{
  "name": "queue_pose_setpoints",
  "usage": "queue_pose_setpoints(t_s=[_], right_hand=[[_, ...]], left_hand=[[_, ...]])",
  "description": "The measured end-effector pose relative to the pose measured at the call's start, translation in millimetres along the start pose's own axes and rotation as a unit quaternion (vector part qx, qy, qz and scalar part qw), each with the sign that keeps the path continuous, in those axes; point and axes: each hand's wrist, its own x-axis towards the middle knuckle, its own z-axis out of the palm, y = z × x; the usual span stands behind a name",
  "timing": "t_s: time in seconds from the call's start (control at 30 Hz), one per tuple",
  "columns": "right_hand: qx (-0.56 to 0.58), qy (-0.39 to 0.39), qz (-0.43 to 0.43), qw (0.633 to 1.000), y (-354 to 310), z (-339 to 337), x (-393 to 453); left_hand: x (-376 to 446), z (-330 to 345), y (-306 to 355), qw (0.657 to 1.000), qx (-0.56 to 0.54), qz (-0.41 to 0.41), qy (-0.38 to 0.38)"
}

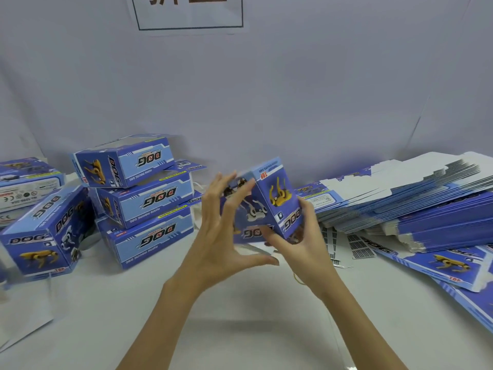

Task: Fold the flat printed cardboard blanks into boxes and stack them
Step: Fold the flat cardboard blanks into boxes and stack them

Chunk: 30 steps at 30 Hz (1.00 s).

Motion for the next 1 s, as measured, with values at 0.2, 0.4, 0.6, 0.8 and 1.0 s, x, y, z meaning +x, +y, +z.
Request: queue_pose_setpoints(t_s=[0.2,0.4,0.6,0.8,1.0], right_hand=[[-0.286,-0.025,-0.2,0.937,10,-11,2],[-0.233,-0.143,-0.11,0.956,5,3,-12],[0.025,0.008,0.049,0.998,-7,1,-2],[-0.013,0.047,-0.008,0.999,-8,-10,-1],[-0.023,-0.009,-0.008,1.0,-7,-6,-4]], left_hand=[[26,-7,7,0.817,-0.405,-0.394,0.114],[6,-23,-20,0.726,-0.47,-0.497,0.076],[1,-19,-16,0.768,-0.494,-0.408,-0.004],[2,2,-6,0.825,-0.426,-0.366,-0.064],[1,6,2,0.874,-0.362,-0.324,0.004]])
